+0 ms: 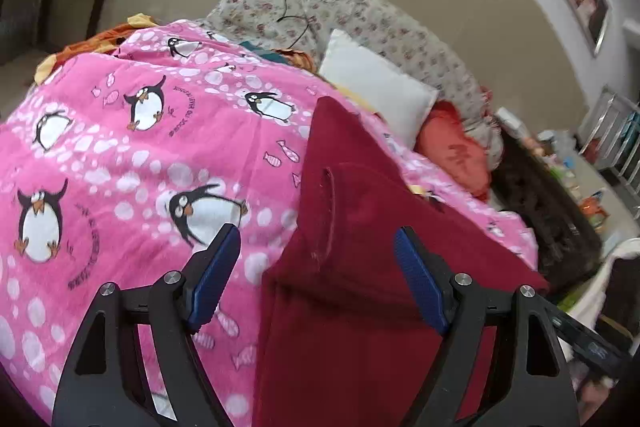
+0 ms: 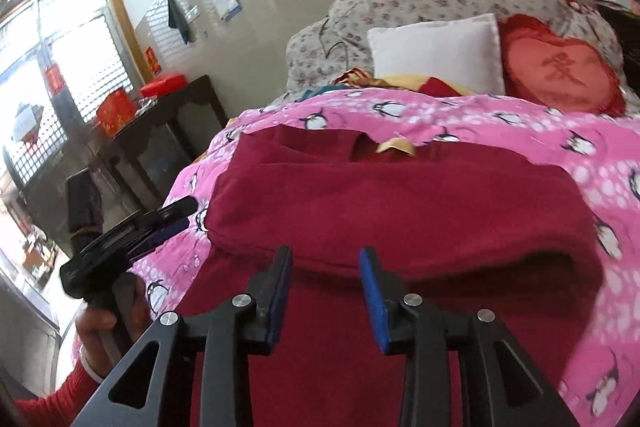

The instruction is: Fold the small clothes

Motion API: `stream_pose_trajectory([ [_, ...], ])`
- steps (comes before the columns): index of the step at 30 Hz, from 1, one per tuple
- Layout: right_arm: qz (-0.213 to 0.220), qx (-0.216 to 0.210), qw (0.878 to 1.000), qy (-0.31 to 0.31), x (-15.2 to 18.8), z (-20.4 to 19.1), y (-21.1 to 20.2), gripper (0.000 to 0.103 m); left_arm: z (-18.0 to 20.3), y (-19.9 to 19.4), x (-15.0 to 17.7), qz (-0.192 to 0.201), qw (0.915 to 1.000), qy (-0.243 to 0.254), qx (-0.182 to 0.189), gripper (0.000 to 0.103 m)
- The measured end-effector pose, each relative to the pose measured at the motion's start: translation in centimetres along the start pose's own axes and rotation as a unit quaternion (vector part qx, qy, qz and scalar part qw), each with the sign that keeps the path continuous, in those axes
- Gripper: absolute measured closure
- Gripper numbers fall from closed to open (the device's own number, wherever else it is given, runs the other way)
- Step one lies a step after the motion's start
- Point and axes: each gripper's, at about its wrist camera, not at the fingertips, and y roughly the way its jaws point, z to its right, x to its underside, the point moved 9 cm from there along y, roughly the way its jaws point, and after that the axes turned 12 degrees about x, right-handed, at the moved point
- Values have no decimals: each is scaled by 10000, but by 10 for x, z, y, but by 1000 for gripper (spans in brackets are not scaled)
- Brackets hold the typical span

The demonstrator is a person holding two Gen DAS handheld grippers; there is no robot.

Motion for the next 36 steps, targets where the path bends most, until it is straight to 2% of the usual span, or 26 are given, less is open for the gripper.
stream_pose_trajectory([
  [3,26,105,9999,113,1,17,-8,70,10,15,-8,-101,9997,-45,212,24],
  [4,51,116,9998,159,0,20,-11,70,15,20,-9,-126,9996,28,246,28],
  [5,76,132,9996,237,-1,26,-13,70,18,24,-10,-172,9995,114,236,40],
  [6,96,142,9994,293,-2,30,-15,70,24,35,-7,-405,9985,363,107,49],
  [7,119,148,9992,345,-2,34,-18,69,25,42,-4,-562,9971,513,-59,60],
  [8,141,150,9990,394,-2,37,-21,69,25,52,0,-746,9940,730,-333,67],
  [9,157,152,9988,440,-3,40,-23,69,25,56,2,-809,9925,805,-433,69],
  [10,173,159,9987,455,-4,42,-25,69,25,57,1,-827,9923,791,-463,76],
  [11,188,174,9986,452,-4,44,-27,69,25,54,-2,-824,9930,732,-427,82],
  [14,291,318,9982,408,-11,52,-33,69,33,34,-22,-582,9957,677,-235,90],
  [17,424,484,9971,414,-25,59,-37,69,45,18,-42,-359,9954,882,-136,90],
  [19,494,694,9957,364,-35,63,-36,69,41,16,-50,-242,9939,1039,-284,90],
  [21,473,902,9945,256,-42,65,-28,69,28,22,-49,-297,9944,931,-394,90],
  [22,412,992,9941,176,-42,66,-22,69,17,29,-44,-444,9954,752,-402,90],
  [23,288,1107,9934,66,-39,67,-13,69,10,34,-38,-567,9953,649,-430,90],
  [25,-306,1546,9873,-213,-19,77,13,69,-6,40,-24,-637,9943,593,-611,89],
  [26,-595,1700,9830,-352,-5,81,24,69,-7,41,-21,-606,9948,569,-585,89],
  [28,-294,1754,9825,-559,-1,80,15,69,-8,40,-21,-546,9957,531,-528,87],
  [31,-327,1690,9843,-399,-1,79,-3,69,-2,36,-23,-548,9945,599,-664,84],
  [33,-152,1559,9870,-359,-2,73,-18,66,0,31,-22,-530,9953,533,-618,76],
  [34,-105,1603,9862,-396,-1,74,-20,60,1,30,-20,-497,9960,484,-567,65],
  [35,-132,1699,9844,-433,3,76,-17,58,-1,29,-18,-473,9962,450,-584,52],
  [36,-264,1785,9825,-451,8,77,-7,58,-5,31,-16,-473,9960,388,-654,47],
])
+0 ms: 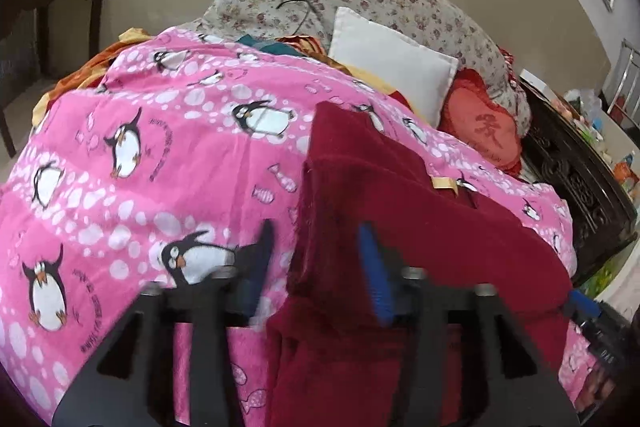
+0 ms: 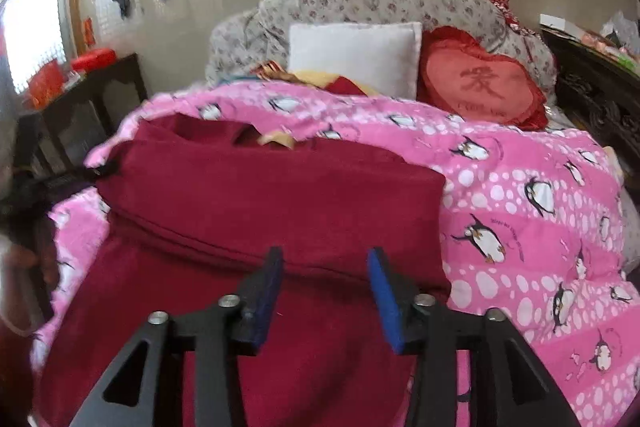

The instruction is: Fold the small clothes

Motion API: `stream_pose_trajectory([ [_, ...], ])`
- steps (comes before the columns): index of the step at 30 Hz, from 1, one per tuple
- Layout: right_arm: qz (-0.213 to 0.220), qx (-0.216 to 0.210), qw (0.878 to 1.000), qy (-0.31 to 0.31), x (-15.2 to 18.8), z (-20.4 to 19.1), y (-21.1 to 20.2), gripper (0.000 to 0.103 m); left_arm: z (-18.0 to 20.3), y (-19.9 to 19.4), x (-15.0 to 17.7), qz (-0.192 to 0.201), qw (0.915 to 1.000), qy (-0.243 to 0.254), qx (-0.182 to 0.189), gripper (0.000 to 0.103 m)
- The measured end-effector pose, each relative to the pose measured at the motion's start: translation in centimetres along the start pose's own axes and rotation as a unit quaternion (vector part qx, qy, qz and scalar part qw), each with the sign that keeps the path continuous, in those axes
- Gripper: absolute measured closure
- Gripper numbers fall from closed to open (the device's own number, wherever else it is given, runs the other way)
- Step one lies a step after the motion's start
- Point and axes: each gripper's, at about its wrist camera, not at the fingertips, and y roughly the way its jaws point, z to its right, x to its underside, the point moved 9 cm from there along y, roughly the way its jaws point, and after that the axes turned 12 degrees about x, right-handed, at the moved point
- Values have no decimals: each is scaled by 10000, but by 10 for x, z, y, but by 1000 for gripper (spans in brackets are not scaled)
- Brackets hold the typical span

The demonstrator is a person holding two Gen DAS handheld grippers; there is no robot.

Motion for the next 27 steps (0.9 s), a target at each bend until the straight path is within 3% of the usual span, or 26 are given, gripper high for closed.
stream_pose_trajectory([
  [1,-174,28,9998,-18,5,-2,10,58,-3,3,2,-44,10000,-57,-33,41],
  [3,-95,33,9999,-39,6,-2,13,58,-9,10,10,-230,9995,-228,27,40],
  [8,-140,-401,9983,393,7,14,-23,58,-10,-14,19,-301,9993,-221,-23,40],
  [11,-68,-95,9991,406,17,34,-41,58,-7,-33,25,-236,9996,-110,-100,40],
  [14,-80,-129,9979,633,21,41,-48,58,-3,-42,31,-175,9997,-97,-107,40],
  [19,39,-343,9967,733,20,28,-52,58,5,-35,35,-188,9992,67,-359,40],
  [27,-197,-363,9970,652,22,-1,-22,58,7,-9,36,-207,9977,244,-599,40],
])
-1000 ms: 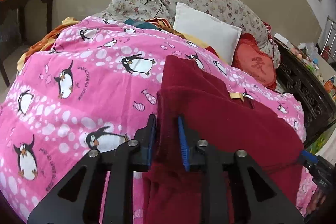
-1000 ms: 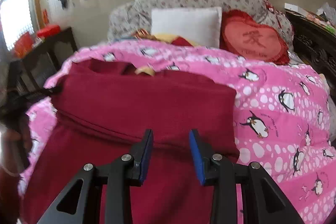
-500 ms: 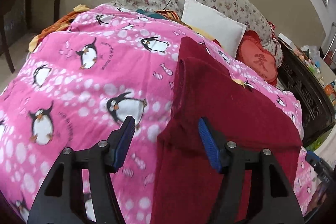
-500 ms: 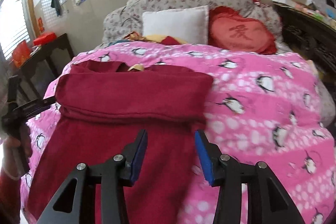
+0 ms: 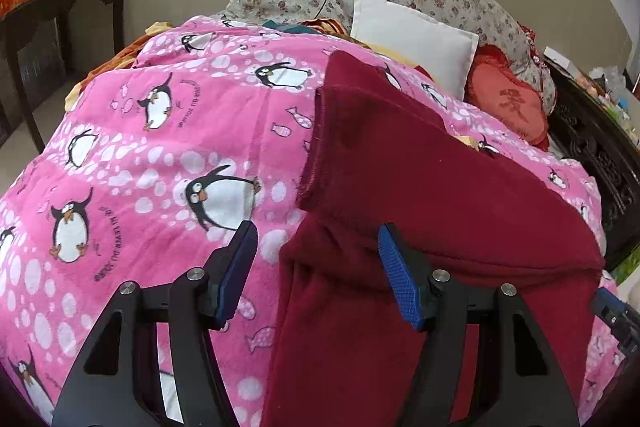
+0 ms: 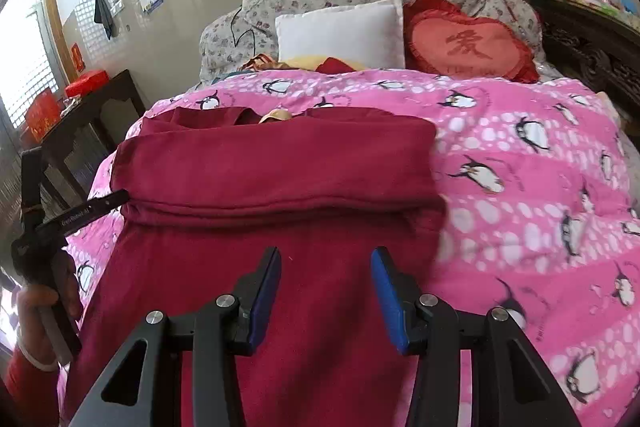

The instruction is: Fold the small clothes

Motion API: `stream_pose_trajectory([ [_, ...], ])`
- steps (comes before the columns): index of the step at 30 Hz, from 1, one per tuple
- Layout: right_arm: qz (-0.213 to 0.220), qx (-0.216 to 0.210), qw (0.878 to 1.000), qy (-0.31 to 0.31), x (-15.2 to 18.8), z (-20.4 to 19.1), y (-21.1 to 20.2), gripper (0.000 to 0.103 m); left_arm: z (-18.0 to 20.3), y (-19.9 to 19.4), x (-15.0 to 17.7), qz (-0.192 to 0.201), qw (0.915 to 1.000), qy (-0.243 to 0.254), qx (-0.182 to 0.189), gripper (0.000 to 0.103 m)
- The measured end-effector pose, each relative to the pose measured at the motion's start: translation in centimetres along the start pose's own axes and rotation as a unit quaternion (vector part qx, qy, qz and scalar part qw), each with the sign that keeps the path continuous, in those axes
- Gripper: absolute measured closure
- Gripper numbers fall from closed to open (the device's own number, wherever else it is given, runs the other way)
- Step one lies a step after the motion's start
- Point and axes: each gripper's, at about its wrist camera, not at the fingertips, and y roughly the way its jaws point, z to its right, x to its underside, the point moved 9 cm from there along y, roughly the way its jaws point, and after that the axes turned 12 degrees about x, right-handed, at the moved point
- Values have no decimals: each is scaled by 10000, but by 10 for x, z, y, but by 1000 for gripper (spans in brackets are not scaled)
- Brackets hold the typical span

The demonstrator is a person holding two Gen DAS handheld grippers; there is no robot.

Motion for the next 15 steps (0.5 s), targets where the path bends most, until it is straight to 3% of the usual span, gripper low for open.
stream_pose_trajectory([
  [8,-238,39,9997,9,-8,-8,41,58,-3,21,0,-150,9999,-21,12,37],
  [11,-209,-23,9998,-58,-9,-9,35,58,-4,18,3,-244,9995,-137,117,37],
  [15,-228,-353,9991,31,2,3,0,58,-3,-3,17,-424,9985,-178,289,37],
])
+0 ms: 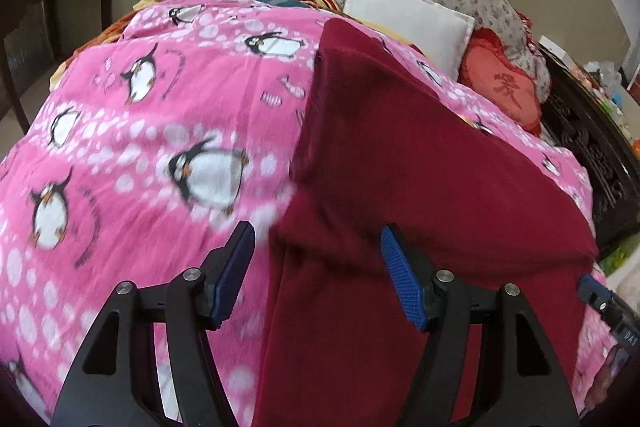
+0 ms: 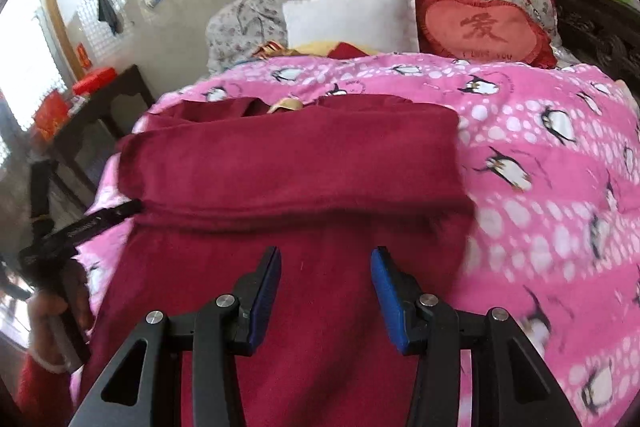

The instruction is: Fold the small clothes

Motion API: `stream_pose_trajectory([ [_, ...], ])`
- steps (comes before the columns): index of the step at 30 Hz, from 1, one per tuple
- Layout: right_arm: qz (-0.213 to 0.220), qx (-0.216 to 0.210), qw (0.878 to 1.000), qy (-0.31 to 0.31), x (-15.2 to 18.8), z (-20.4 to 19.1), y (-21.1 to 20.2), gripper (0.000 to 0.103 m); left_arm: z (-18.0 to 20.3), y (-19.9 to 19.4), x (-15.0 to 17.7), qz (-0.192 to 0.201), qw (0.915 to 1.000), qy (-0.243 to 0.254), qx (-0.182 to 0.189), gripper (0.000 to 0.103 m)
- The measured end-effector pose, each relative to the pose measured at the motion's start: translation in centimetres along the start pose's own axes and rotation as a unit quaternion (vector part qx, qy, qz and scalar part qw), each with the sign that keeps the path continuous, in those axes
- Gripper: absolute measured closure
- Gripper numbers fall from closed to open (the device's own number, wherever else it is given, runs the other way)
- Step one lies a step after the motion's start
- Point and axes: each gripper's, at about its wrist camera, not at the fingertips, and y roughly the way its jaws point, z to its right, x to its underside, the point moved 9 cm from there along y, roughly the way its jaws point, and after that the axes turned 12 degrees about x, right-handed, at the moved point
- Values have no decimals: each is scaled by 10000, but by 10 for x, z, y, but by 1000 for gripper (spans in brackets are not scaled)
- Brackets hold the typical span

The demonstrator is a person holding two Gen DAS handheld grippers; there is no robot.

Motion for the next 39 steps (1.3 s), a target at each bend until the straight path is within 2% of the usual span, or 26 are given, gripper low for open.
stream_pose_trajectory([
  [5,66,145,9999,-47,29,30,-48,58,-2,-38,41,-163,9998,-66,61,37],
  [9,-158,-101,9998,-20,67,42,-77,57,-3,-74,81,-211,9996,-114,138,37],
  [16,-516,-323,9980,-146,138,35,-100,52,-3,-118,129,-301,9989,-212,299,37],
  [22,-728,-601,9955,64,179,27,-106,47,-4,-150,155,-417,9971,-214,600,37],
  [27,-746,-736,9944,-171,200,14,-118,41,-18,-166,171,-469,9969,-266,564,36],
  [30,-806,-799,9933,-224,211,11,-120,40,-23,-168,181,-544,9953,-438,671,36],
  [36,-805,-874,9926,-258,210,7,-116,40,-2,-156,203,-895,9906,-395,961,36],
  [39,-841,-1218,9889,-162,207,3,-119,39,10,-149,210,-969,9895,-248,1039,36],
])
